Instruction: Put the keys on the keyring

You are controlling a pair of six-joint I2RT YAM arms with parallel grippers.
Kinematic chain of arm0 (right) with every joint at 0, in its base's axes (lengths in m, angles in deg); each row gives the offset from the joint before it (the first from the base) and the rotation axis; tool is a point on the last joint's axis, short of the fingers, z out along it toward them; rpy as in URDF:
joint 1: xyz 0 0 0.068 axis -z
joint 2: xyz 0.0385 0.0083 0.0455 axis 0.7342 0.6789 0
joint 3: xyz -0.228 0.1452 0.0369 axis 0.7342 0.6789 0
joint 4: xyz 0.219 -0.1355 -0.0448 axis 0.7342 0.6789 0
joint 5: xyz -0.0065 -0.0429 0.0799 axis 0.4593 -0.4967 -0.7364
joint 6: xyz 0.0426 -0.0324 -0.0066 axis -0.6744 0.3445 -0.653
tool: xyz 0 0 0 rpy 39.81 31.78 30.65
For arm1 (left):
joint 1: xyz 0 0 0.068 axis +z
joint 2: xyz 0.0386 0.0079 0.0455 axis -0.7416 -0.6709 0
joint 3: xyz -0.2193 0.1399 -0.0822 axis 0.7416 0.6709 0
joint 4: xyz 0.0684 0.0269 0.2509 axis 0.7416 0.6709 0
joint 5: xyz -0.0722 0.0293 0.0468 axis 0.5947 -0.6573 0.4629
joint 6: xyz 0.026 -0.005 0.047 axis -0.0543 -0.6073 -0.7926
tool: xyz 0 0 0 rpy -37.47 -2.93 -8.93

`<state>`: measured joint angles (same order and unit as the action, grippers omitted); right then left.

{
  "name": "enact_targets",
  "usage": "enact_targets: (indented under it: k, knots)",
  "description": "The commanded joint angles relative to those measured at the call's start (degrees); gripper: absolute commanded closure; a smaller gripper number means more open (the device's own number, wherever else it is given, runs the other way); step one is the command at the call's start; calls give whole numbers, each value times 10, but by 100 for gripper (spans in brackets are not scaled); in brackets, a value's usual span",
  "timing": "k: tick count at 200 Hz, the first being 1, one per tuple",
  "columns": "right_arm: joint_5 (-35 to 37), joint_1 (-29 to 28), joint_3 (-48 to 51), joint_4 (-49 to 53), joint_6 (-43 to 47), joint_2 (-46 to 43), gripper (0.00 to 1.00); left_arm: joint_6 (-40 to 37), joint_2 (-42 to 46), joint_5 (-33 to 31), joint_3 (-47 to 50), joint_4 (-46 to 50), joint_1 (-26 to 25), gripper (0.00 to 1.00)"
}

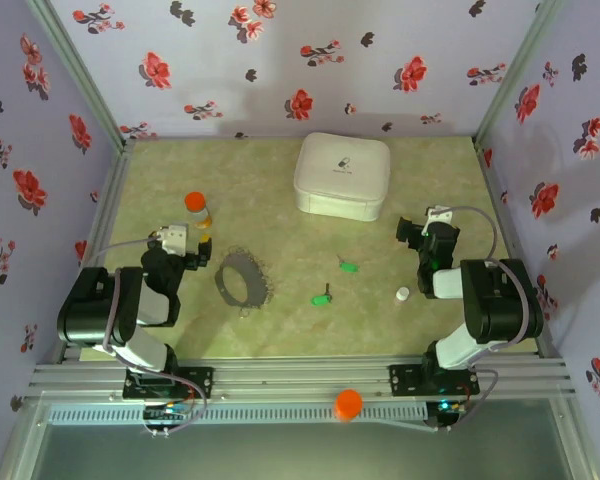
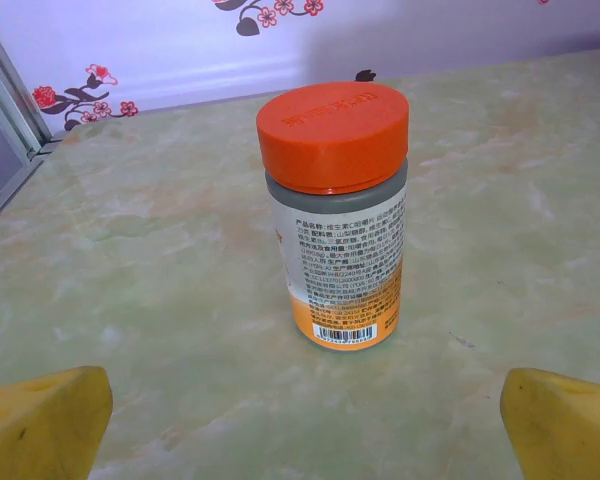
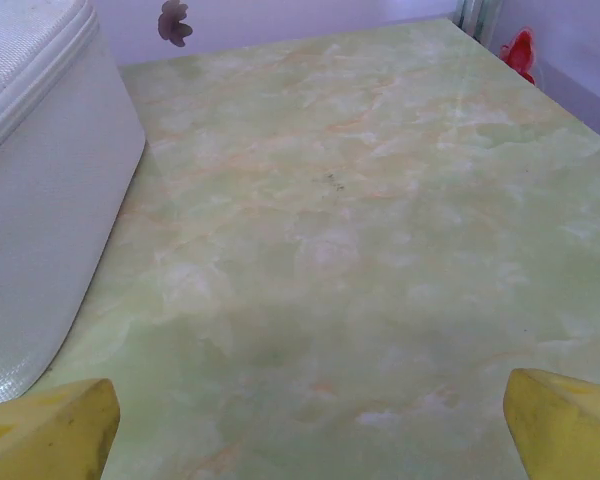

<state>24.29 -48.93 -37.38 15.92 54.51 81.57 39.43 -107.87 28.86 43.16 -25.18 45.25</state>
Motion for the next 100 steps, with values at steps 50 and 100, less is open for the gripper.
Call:
enact_targets:
  k: [50,100]
  knots:
    - [-2,6,-11,5,4,-1,1,-14,1,9,-3,-23,-1,0]
    - [-3,6,-12,6,4,-2,1,-9,-2,-5,-5,-23,-1,0]
